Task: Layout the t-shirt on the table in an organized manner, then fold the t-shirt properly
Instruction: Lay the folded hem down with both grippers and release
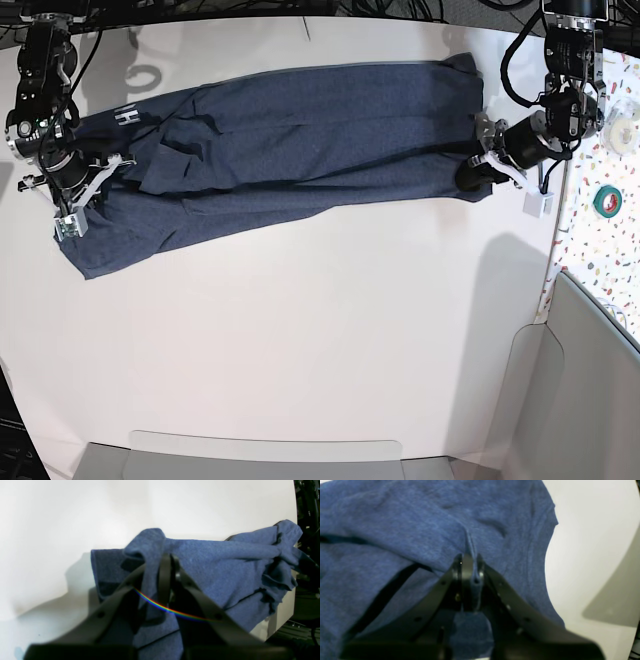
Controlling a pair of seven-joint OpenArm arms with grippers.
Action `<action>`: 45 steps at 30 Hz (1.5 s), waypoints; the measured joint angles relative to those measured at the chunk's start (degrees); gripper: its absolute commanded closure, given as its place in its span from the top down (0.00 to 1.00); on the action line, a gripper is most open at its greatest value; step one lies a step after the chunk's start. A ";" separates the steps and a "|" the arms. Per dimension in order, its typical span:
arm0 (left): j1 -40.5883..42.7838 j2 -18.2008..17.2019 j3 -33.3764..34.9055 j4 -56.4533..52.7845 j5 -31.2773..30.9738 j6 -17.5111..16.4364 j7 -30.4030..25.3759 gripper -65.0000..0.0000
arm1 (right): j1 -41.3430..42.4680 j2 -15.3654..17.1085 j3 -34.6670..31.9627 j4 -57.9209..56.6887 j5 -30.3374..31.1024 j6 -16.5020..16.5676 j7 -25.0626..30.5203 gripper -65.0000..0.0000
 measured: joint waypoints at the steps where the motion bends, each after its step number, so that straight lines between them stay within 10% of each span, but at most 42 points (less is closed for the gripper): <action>1: 0.00 -0.02 0.00 0.00 -0.02 0.00 0.00 0.02 | -0.24 -0.02 0.00 0.24 0.00 -0.02 0.04 0.00; 26: 2.43 -0.02 0.02 0.07 -0.11 0.02 0.00 0.02 | -2.05 0.04 0.00 0.26 0.00 -0.02 0.02 0.00; 39: 3.50 -0.02 -0.22 7.50 0.20 0.20 4.11 0.24 | -1.92 -0.04 0.42 3.54 0.00 -0.20 -4.87 0.00; 45: 3.74 -0.02 -0.22 7.50 0.20 0.22 4.72 0.24 | -2.23 -1.44 8.17 7.61 -0.20 -0.17 -8.63 0.27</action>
